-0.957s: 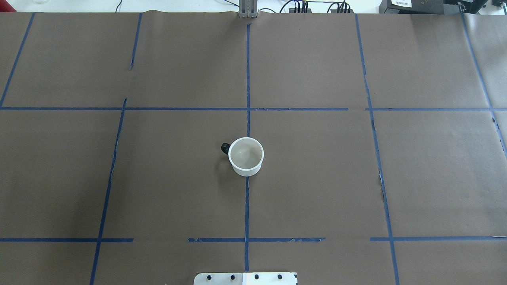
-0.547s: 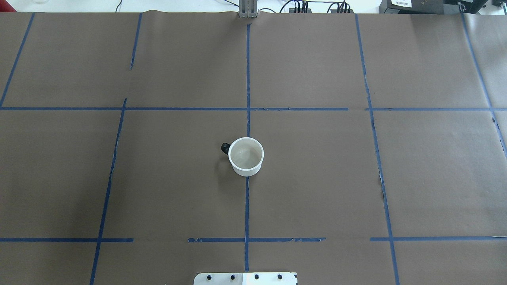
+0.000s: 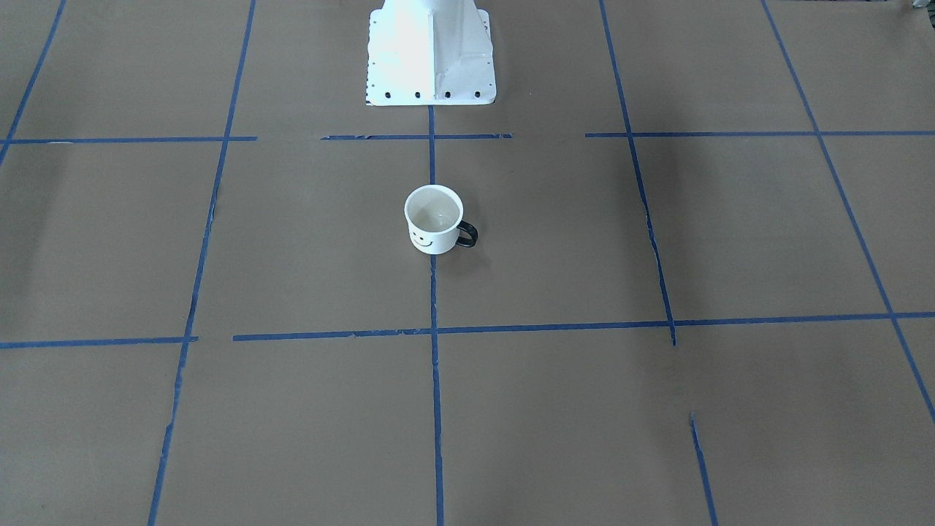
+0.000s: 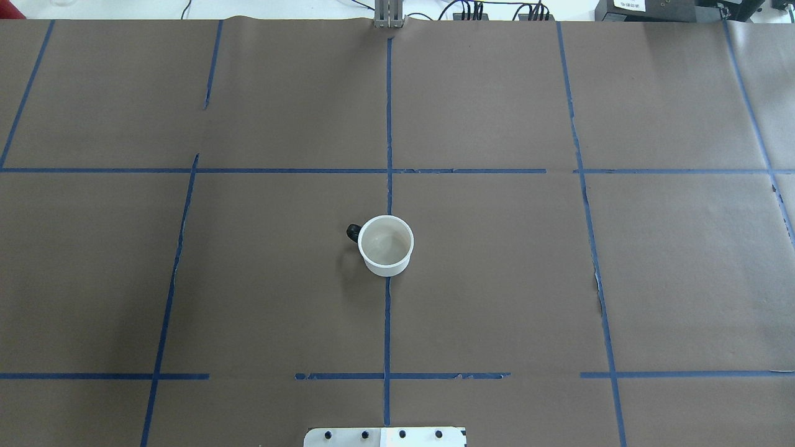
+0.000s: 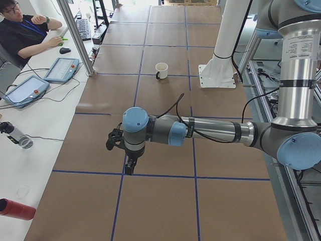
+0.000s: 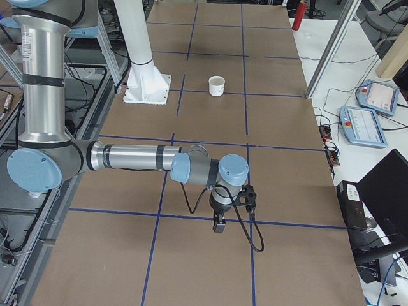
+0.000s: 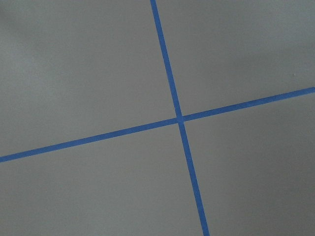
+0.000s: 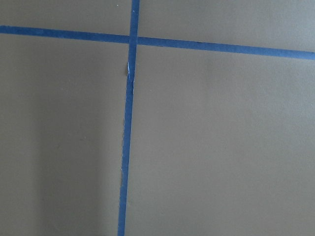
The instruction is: Flip mug
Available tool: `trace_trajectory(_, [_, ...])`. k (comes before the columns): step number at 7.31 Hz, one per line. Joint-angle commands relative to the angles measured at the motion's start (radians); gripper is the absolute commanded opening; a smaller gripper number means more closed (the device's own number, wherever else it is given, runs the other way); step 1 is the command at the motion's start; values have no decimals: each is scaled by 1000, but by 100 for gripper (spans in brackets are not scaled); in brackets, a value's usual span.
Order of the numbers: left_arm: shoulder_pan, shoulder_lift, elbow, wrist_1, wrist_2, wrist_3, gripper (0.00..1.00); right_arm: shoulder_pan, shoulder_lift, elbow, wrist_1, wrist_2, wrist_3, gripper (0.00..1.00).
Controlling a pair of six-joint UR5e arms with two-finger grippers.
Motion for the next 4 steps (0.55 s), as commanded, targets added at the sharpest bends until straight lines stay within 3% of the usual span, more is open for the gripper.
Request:
trace_trajectory(1, [0, -1, 0, -13, 1, 0, 100, 0, 0, 0, 0, 0, 0, 100])
trace_trajectory(4, [0, -1, 0, -21, 1, 0, 100, 0, 0, 0, 0, 0, 0, 100])
